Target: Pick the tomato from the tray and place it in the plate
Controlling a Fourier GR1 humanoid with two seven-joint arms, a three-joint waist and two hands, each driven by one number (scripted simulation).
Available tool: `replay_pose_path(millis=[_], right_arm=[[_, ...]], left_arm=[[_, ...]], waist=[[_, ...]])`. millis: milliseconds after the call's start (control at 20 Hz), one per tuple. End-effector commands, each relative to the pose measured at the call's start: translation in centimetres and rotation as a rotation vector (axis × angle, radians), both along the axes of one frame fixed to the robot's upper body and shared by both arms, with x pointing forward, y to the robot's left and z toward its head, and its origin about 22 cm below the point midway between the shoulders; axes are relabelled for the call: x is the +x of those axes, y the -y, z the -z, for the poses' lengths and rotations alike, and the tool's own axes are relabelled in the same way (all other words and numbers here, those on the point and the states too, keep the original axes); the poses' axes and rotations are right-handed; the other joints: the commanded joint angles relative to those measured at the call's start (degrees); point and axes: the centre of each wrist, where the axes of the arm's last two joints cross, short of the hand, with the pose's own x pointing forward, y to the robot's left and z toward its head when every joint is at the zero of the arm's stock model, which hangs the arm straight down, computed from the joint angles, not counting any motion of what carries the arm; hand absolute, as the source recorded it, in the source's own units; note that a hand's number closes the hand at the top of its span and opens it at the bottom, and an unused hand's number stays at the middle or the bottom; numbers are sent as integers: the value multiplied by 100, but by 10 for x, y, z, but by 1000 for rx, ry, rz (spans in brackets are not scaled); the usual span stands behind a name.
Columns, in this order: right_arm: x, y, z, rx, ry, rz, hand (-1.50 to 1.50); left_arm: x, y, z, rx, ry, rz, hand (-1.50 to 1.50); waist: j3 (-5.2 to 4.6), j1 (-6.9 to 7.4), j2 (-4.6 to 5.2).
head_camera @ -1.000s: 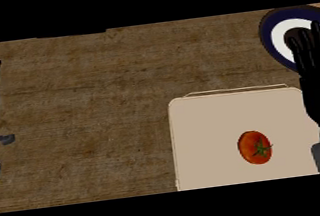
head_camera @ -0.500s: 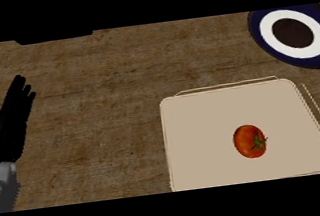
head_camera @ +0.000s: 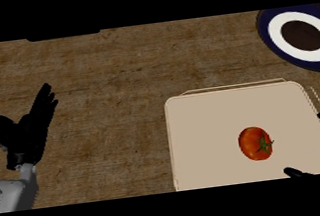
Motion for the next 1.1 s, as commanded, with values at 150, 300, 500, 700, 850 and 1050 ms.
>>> replay_pose_path(millis=[150,300,500,700,850,1050], right_arm=[[-25,4,6,-201,-109,15,-150],[-34,1,-22,-231,-113,16,-150],[-19,-16,-44,-308,-207,4,-150],[-28,-20,-53,-404,-325,-39,-150],[-27,-42,-46,-488,-327,6,-150],[-6,-57,-55,-559,-402,40,-150]], left_arm=[[9,4,-8,-12,-2,27,0],[11,-7,0,7,-10,2,0],[-3,7,0,-12,-7,20,0],[-2,-4,-7,7,-7,30,0],[15,4,-1,-7,-4,7,0],[7,16,10,2,2,13,0]], waist=[[-3,38,-13],[-6,18,-14],[-5,72,-16],[-6,67,-17],[-6,36,-7],[-5,63,-9]])
